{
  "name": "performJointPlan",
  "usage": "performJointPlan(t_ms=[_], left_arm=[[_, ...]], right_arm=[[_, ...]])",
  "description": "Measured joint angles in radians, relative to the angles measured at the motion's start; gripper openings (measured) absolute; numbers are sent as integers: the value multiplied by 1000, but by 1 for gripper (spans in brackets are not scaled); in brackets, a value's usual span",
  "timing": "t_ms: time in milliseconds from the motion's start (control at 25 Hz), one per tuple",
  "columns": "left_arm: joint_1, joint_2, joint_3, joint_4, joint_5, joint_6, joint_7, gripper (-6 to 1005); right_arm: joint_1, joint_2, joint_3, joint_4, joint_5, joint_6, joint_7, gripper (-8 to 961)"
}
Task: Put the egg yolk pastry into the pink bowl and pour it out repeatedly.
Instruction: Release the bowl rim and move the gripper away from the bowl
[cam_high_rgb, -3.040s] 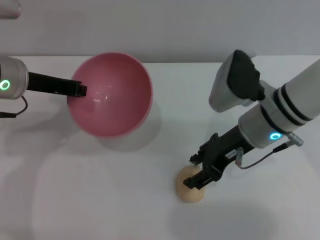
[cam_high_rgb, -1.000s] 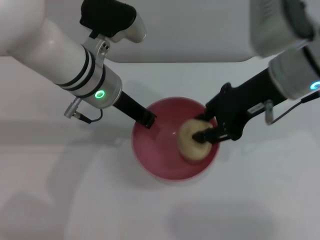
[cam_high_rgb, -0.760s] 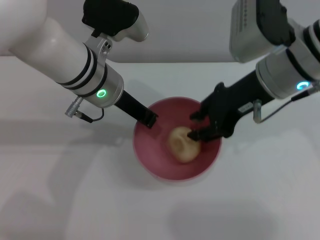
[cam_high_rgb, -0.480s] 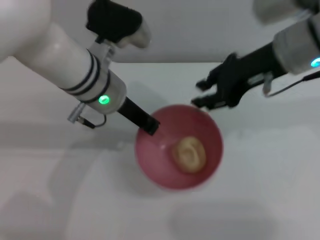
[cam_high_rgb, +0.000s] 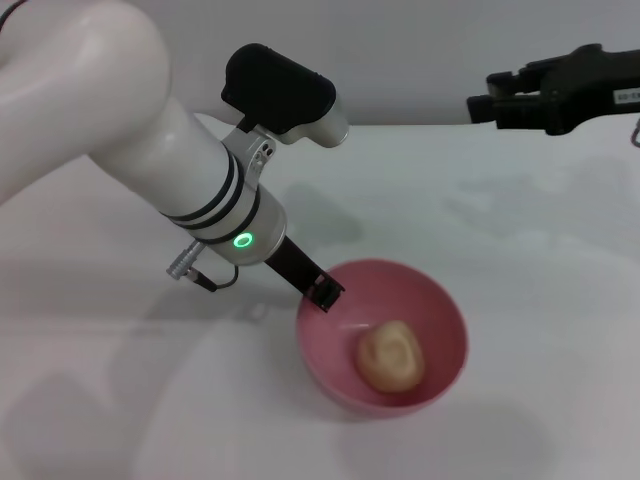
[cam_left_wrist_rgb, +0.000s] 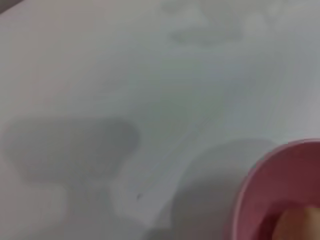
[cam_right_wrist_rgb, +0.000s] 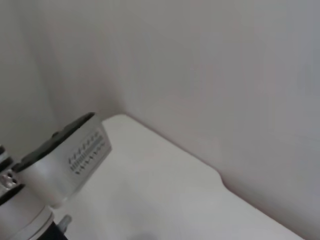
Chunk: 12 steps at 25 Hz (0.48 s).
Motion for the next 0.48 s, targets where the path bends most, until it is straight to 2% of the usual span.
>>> performJointPlan(t_ms=[240, 400, 480], left_arm=[[-1, 7, -24, 22, 6, 1, 6, 134], [19, 15, -155, 62, 8, 10, 38, 203], [38, 17, -234, 99, 2, 21, 72, 277]], right_arm=[[-32, 4, 20, 12, 6, 0, -1, 388], [-39, 4, 28, 48, 8, 24, -1, 388], [-41, 4, 30, 86, 22, 56, -2, 388]])
